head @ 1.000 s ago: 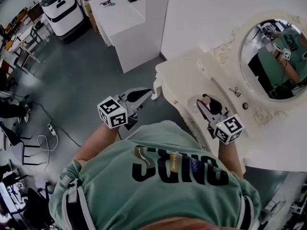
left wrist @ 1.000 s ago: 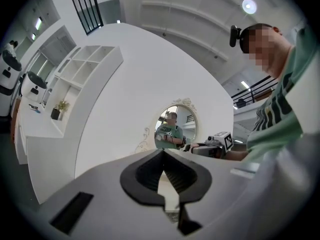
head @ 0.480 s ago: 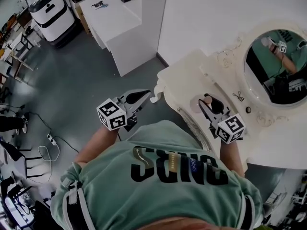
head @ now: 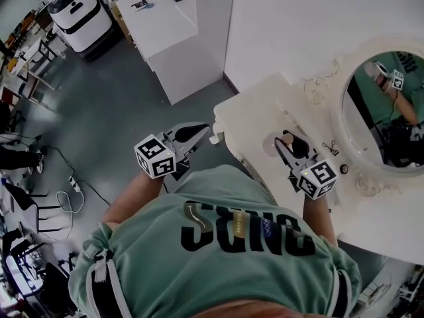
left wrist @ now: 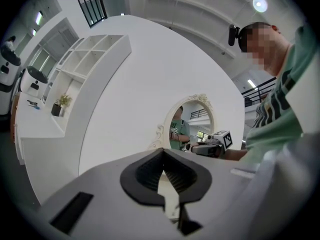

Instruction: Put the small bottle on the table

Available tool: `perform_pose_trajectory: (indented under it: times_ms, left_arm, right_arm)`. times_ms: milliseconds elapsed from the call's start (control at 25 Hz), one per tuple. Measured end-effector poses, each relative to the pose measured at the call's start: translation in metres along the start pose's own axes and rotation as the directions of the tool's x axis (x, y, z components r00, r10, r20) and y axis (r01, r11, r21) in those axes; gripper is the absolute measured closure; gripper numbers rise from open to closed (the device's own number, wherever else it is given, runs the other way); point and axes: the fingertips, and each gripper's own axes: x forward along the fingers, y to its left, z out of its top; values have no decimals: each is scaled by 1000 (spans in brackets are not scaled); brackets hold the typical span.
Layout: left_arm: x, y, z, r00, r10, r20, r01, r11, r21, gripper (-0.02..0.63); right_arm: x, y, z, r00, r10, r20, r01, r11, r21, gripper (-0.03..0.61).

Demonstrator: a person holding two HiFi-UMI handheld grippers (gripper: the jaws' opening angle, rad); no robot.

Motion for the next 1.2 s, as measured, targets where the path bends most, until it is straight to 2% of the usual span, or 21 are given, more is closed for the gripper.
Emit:
perform_pose_trajectory:
  times_ms: [200,320,440,560,800,1200]
  left_arm:
    - [62,2,0,996,89,3,-89,996,-31,614]
    - [92,6,-1,992,124,0,-124,991,-59,614]
    - [100,10,-6,990,136,-22,-137,989,-60,614]
    - [98,23,-9,991,132,-29,-134,989,-57,615]
    - [98,54,-13,995,96,-31,-97,994,-46,615]
    - [113,110,-29,992,126,-25,-127,991,-35,614]
  right_arm:
    - [1,-60,-10,997,67,-23,-68,997,-42,449]
    - [7,-82,-9,993,112,-24,-113,990,-87,449]
    - [15,-92,-10,992,128,-16,-129,989,-70,449]
    - [26,-98,-7,993,117,-1,-117,992,-44,449]
    - [47,-107,-9,999,41,-22,-42,999,-34,449]
    - [102,-129,-23,999,6,-48,-8,999,-46,449]
